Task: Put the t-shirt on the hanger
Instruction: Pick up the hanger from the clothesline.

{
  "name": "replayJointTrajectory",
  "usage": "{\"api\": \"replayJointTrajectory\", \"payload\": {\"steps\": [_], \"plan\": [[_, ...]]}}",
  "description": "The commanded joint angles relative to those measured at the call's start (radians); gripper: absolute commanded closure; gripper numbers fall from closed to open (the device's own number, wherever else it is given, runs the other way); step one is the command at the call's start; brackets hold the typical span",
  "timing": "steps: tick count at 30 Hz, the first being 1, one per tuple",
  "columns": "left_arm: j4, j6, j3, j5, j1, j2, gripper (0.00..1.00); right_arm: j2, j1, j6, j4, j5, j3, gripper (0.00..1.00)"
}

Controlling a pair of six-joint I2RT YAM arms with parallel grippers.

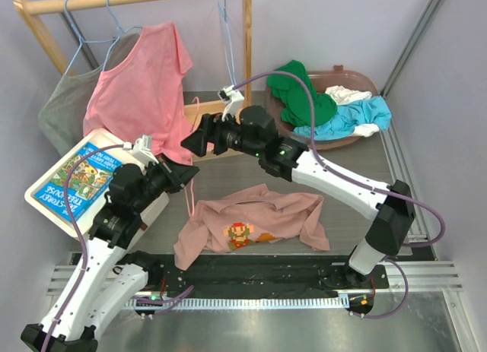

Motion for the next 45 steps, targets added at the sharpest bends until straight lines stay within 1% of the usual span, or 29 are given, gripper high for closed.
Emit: {"api": "replayJointTrajectory", "payload": {"steps": [1, 6, 8, 9, 11, 12, 14, 15, 17, 18, 19, 20, 21, 23, 24, 25, 26, 27, 28, 31, 33, 34, 35, 38, 40, 42, 43, 44, 45], "plan": [[0.06, -0.009, 0.007, -0.03, -0.004, -0.01, 1.0, 0.051, 0.025, 0.011, 0.044, 0.07, 0.06, 0.2], [0.071, -0.012, 0.002, -0.028, -0.007, -0.01, 1.0, 0.083, 0.03, -0.009, 0.038, 0.09, 0.089, 0.34], [0.072, -0.007, 0.002, -0.027, -0.016, -0.009, 1.0, 0.095, 0.03, -0.011, 0.04, 0.087, 0.095, 0.5], [0.072, -0.003, 0.002, -0.027, -0.019, -0.007, 1.0, 0.097, 0.031, -0.014, 0.044, 0.081, 0.096, 0.66], [0.071, 0.01, -0.003, -0.027, -0.025, -0.004, 1.0, 0.099, 0.03, -0.009, 0.044, 0.068, 0.095, 0.81], [0.069, 0.011, -0.007, -0.024, -0.024, -0.004, 1.0, 0.095, 0.03, -0.009, 0.043, 0.052, 0.093, 0.99], [0.054, 0.019, -0.007, -0.028, -0.025, -0.003, 0.95, 0.063, 0.026, -0.024, 0.031, 0.018, 0.068, 0.99], [0.02, 0.055, -0.004, -0.034, -0.025, -0.006, 0.81, 0.047, 0.023, -0.031, 0.017, 0.007, 0.052, 0.99], [-0.052, 0.127, 0.023, -0.021, -0.024, -0.03, 0.59, -0.024, -0.012, -0.057, 0.001, -0.033, -0.009, 0.99], [-0.076, 0.222, 0.04, 0.01, -0.024, -0.042, 0.4, -0.052, -0.03, -0.066, -0.038, -0.056, -0.035, 0.99], [-0.096, 0.279, 0.052, 0.044, -0.024, -0.056, 0.32, -0.085, -0.053, -0.087, -0.051, -0.083, -0.064, 0.99], [-0.153, 0.324, 0.089, 0.068, -0.025, -0.071, 0.25, -0.116, -0.103, -0.096, -0.071, -0.106, -0.119, 0.99], [-0.179, 0.414, 0.105, 0.118, -0.024, -0.103, 0.13, -0.174, -0.139, -0.106, -0.098, -0.201, -0.149, 0.99], [-0.227, 0.492, 0.144, 0.134, -0.025, -0.14, 0.07, -0.22, -0.215, -0.187, -0.156, -0.289, -0.206, 0.99], [-0.232, 0.546, 0.154, 0.16, -0.025, -0.165, 0.04, -0.265, -0.233, -0.222, -0.213, -0.409, -0.221, 0.99], [-0.238, 0.653, 0.167, 0.189, -0.024, -0.171, 0.03, -0.283, -0.243, -0.274, -0.257, -0.465, -0.232, 0.99], [-0.244, 0.713, 0.178, 0.218, -0.025, -0.173, 0.03, -0.3, -0.247, -0.382, -0.316, -0.506, -0.229, 0.99], [-0.241, 0.768, 0.192, 0.251, -0.024, -0.168, 0.03, -0.335, -0.247, -0.429, -0.401, -0.546, -0.235, 0.99], [-0.238, 0.884, 0.195, 0.324, -0.025, -0.161, 0.03, -0.355, -0.247, -0.467, -0.44, -0.62, -0.241, 0.99], [-0.19, 0.988, 0.201, 0.399, -0.025, -0.1, 0.02, -0.42, -0.244, -0.579, -0.549, -0.697, -0.269, 0.99], [-0.192, 1.129, 0.21, 0.5, -0.025, -0.066, 0.0, -0.438, -0.237, -0.653, -0.639, -0.711, -0.261, 0.99], [-0.199, 1.173, 0.217, 0.6, -0.024, -0.04, 0.0, -0.447, -0.228, -0.678, -0.67, -0.721, -0.244, 0.99], [-0.21, 1.251, 0.215, 0.631, -0.025, -0.029, 0.0, -0.454, -0.222, -0.698, -0.699, -0.722, -0.236, 0.99], [-0.216, 1.307, 0.211, 0.7, -0.024, 0.028, 0.0, -0.48, -0.19, -0.753, -0.773, -0.722, -0.227, 0.99], [-0.216, 1.33, 0.207, 0.713, -0.03, 0.071, 0.02, -0.486, -0.153, -0.799, -0.833, -0.712, -0.224, 0.99], [-0.216, 1.368, 0.207, 0.717, -0.042, 0.092, 0.05, -0.491, -0.124, -0.837, -0.891, -0.697, -0.226, 0.99], [-0.231, 1.384, 0.206, 0.722, -0.048, 0.105, 0.07, -0.494, -0.11, -0.865, -0.902, -0.685, -0.224, 0.99], [-0.25, 1.402, 0.212, 0.728, -0.06, 0.126, 0.15, -0.495, -0.089, -0.88, -0.911, -0.674, -0.22, 0.99], [-0.274, 1.459, 0.215, 0.726, -0.1, 0.14, 0.18, -0.492, -0.084, -0.89, -0.923, -0.657, -0.217, 0.99]]}}
